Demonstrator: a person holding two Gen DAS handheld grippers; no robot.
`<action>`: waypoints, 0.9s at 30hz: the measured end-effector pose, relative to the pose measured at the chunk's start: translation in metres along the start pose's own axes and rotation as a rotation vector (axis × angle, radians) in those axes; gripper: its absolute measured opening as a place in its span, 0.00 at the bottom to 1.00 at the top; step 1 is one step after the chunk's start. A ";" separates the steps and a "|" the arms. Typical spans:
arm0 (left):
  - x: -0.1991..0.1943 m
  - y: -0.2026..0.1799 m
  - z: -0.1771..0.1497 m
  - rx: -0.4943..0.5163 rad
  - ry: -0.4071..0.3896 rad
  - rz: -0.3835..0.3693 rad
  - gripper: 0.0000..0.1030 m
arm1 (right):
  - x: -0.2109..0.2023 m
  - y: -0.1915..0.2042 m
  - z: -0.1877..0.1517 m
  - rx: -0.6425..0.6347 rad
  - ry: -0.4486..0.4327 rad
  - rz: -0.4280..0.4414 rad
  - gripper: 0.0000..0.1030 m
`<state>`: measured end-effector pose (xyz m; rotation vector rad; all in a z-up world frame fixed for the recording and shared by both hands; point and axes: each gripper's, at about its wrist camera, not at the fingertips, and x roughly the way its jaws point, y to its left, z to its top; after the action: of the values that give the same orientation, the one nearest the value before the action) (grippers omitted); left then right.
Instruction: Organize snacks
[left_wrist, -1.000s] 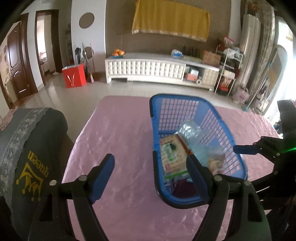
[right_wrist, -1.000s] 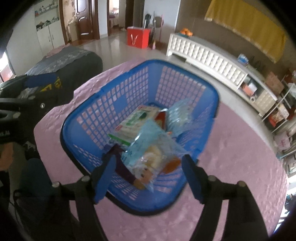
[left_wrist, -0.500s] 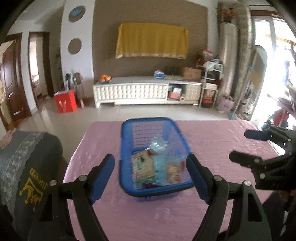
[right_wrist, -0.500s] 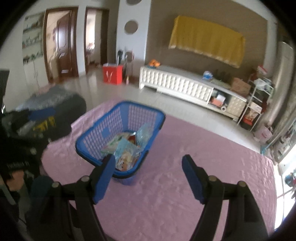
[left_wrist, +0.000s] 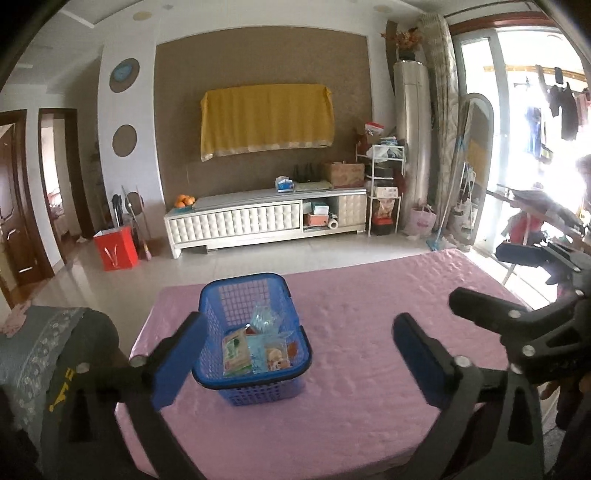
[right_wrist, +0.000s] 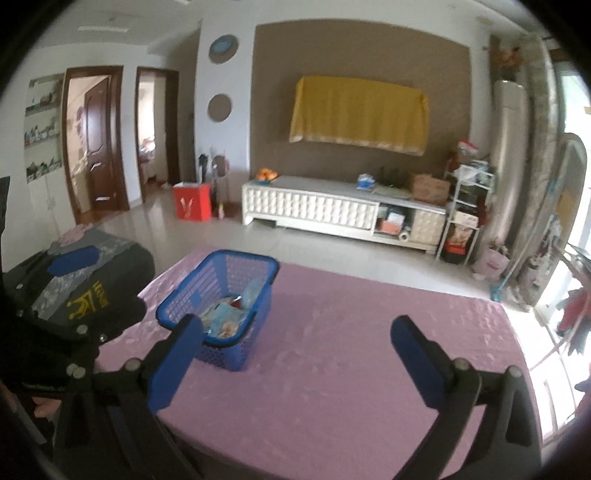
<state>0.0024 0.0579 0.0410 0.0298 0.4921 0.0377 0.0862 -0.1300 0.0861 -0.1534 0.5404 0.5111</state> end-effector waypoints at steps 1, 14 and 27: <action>-0.004 -0.004 0.001 -0.003 -0.005 -0.002 0.99 | -0.003 -0.001 -0.001 0.007 -0.003 -0.001 1.00; -0.035 -0.024 -0.001 0.007 -0.047 0.008 0.99 | -0.027 -0.007 -0.009 0.042 -0.047 -0.012 1.00; -0.041 -0.021 -0.002 0.007 -0.033 0.006 0.99 | -0.034 -0.007 -0.011 0.027 -0.049 -0.001 1.00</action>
<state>-0.0338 0.0354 0.0577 0.0383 0.4594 0.0417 0.0604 -0.1536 0.0950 -0.1148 0.4995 0.5049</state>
